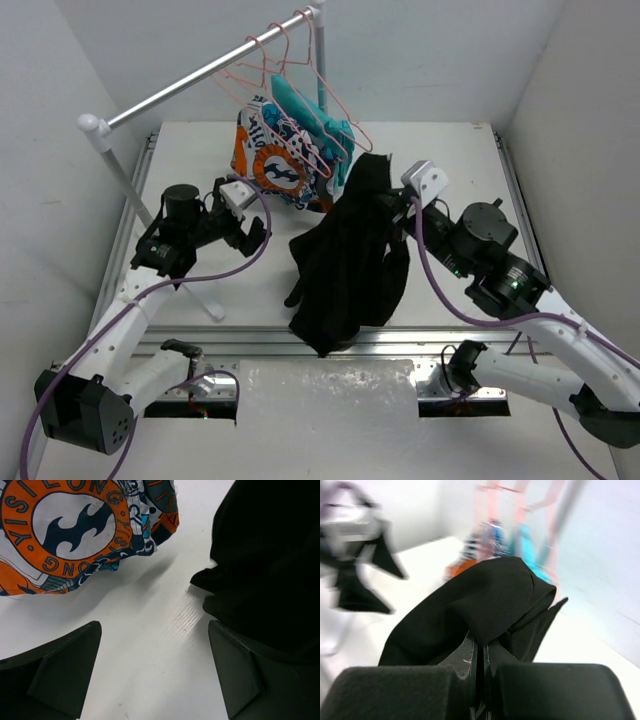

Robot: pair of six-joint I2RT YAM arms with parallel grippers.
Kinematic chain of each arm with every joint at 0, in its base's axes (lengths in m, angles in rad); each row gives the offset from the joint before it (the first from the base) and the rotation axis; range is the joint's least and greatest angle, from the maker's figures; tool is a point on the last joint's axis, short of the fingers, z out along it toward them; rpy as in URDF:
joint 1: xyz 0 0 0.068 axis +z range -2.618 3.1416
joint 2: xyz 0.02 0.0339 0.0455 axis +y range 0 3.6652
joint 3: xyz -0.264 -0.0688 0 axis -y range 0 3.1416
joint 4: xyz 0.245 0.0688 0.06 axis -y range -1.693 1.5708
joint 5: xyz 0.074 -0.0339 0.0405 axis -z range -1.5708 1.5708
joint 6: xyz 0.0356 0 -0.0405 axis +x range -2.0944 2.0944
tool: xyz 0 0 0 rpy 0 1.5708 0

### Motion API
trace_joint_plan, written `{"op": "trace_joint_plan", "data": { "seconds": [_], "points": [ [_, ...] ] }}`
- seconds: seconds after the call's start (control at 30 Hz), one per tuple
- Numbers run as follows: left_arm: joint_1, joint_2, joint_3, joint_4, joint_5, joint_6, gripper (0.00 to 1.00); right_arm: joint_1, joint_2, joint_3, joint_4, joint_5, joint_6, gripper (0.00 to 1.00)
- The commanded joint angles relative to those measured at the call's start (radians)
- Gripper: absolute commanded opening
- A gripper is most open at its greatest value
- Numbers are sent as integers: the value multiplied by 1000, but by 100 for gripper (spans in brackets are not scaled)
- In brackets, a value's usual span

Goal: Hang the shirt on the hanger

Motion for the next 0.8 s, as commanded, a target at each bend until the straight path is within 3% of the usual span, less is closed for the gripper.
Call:
{"op": "trace_joint_plan", "data": {
  "seconds": [0.0,0.13,0.27,0.33,0.37,0.47,0.63,0.77],
  "points": [
    [-3,6,41,33,17,-13,86,-19,5,65,-49,162,15,0],
    [-3,15,53,31,31,-11,86,-17,97,79,-143,-141,7,0],
    [-3,11,67,19,17,-13,86,13,299,93,-201,-237,27,0],
    [-3,6,69,11,-1,-11,87,50,400,92,-203,-272,17,9],
    [-3,2,70,7,-32,-5,87,62,425,87,-197,-326,7,47],
    [-3,-2,66,-9,-98,18,89,141,468,63,-189,-338,-57,97],
    [-3,-2,46,-19,-94,38,89,179,392,-43,-134,-312,-62,99],
    [-3,0,24,-7,-46,47,89,120,285,-149,-109,-164,30,99]
  ]
}}
